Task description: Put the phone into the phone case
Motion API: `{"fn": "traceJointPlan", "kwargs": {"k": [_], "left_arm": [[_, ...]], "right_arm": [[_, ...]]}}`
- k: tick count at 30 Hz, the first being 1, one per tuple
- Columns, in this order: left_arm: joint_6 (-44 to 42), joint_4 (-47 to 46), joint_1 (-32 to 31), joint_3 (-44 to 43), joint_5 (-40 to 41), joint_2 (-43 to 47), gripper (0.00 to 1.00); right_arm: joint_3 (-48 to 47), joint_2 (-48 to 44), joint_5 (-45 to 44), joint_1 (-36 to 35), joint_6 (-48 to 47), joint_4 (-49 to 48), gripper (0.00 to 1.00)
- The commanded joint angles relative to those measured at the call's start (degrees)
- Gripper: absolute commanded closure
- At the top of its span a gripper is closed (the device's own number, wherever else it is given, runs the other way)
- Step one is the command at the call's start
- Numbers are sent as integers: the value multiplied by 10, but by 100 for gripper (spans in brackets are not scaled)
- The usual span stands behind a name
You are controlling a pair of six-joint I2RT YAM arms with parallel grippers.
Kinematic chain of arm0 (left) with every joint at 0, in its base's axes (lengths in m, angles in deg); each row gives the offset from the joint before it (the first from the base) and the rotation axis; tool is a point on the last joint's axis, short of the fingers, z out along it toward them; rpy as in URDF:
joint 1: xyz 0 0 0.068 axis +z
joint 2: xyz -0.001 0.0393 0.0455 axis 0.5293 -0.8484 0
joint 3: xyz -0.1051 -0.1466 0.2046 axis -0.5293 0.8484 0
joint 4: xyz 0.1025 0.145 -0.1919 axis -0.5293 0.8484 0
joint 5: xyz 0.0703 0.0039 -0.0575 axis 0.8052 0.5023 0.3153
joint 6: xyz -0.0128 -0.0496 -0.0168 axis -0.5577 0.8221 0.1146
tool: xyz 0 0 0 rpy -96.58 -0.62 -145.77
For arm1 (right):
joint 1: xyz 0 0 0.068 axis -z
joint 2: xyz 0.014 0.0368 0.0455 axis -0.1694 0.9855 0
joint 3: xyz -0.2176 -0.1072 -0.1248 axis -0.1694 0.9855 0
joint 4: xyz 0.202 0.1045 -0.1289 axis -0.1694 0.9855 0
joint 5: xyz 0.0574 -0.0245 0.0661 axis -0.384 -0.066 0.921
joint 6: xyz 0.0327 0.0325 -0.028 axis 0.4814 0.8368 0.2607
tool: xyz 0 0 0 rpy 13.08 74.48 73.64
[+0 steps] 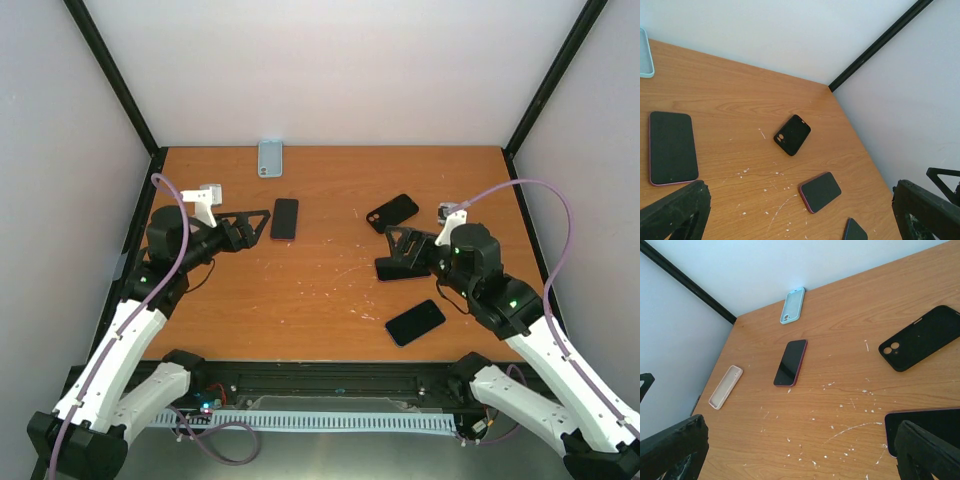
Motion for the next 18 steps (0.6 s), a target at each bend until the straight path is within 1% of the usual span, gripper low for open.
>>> {"fn": "traceJointPlan", "kwargs": {"k": [1,5,7,9,11,13,16,18], "left_arm": [[-1,-10,6,-24,6,1,1],[3,-26,6,-13,18,-2,1],[3,-22,6,-15,43,-16,0],[0,-9,6,-25,84,-41,0],[-4,7,6,-45,132,-77,0],[-6,27,8,-75,197,-126,1],[-10,35,20,-133,281,-226,4],[-9,25,35,-168,297,-286,15]], "right_arm": [[7,-23,-12,-4,-1,-2,0],[11,-26,-25,-4,8,1,0],[10,-23,-20,-3,6,-1,0],[8,-20,-18,-4,4,-4,0],[8,-19,-17,-4,2,-10,0],[6,-18,-14,-4,3,-12,0],[2,-18,5,-4,0,-15,0],[5,-19,13,-4,-4,-20,0]]}}
